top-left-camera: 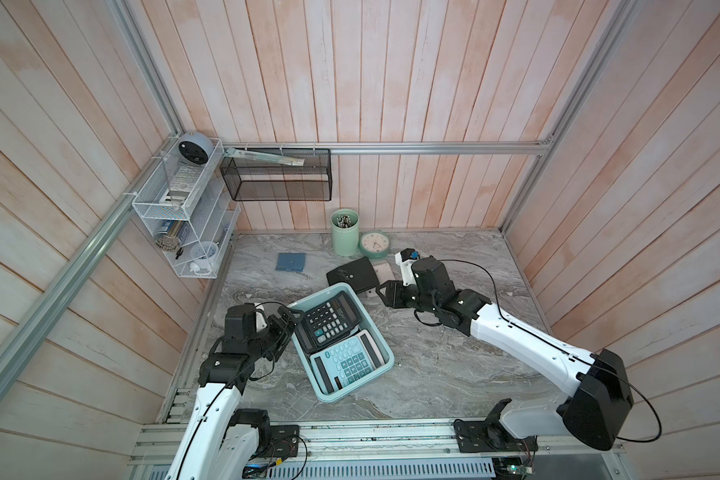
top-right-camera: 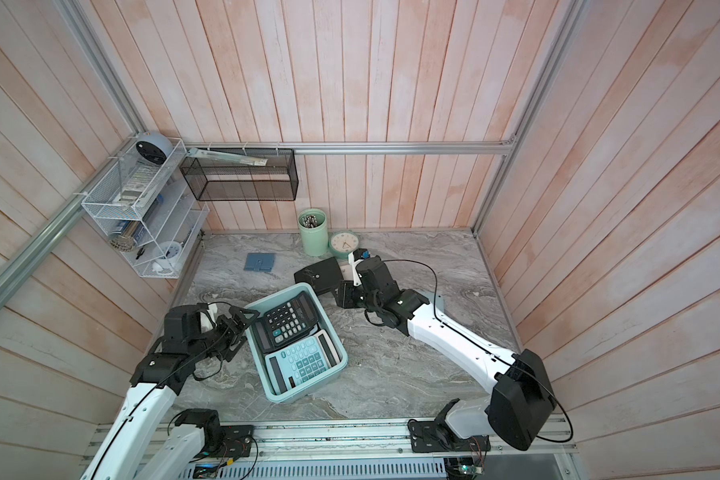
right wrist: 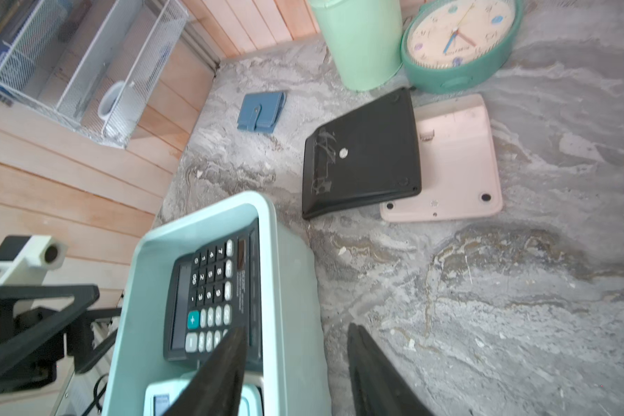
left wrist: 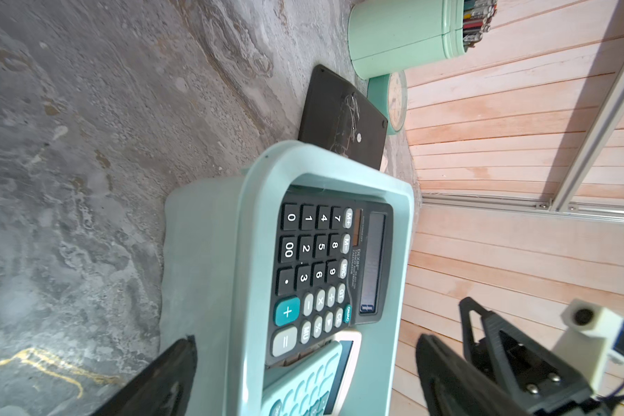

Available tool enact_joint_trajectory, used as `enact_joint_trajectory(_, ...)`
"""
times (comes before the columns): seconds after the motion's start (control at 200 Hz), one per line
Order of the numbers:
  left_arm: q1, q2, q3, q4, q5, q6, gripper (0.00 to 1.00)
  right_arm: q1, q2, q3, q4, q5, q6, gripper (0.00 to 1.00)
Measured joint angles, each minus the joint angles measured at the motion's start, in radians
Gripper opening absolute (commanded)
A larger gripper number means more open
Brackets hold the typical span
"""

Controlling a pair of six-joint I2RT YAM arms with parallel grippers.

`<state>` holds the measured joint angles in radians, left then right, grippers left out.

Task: Put the calculator in the storage box
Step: Pick up the calculator from the center of the board.

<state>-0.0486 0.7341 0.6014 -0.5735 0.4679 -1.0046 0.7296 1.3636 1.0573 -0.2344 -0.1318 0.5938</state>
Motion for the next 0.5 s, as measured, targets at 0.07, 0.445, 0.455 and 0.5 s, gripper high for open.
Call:
enact_joint_trajectory(0.07,0.000,0.010,-0.008,0.030,0.011,-0.018,1.00,-0.002,-0.002,-0.041,0.013,-0.051,0.000,0.55)
enact_joint_trajectory(0.445,0.002,0.057,0.015,0.052,-0.020,0.005,1.00,0.003,0.024,-0.143,0.127,-0.305,0.046,0.56)
enact_joint_trajectory(0.455,0.003,0.059,0.019,0.049,-0.024,0.009,1.00,0.003,0.024,-0.144,0.129,-0.308,0.047,0.56)
enact_joint_trajectory(0.5,0.004,0.071,0.033,0.036,-0.036,0.027,1.00,-0.008,0.021,-0.146,0.130,-0.314,0.055,0.56)
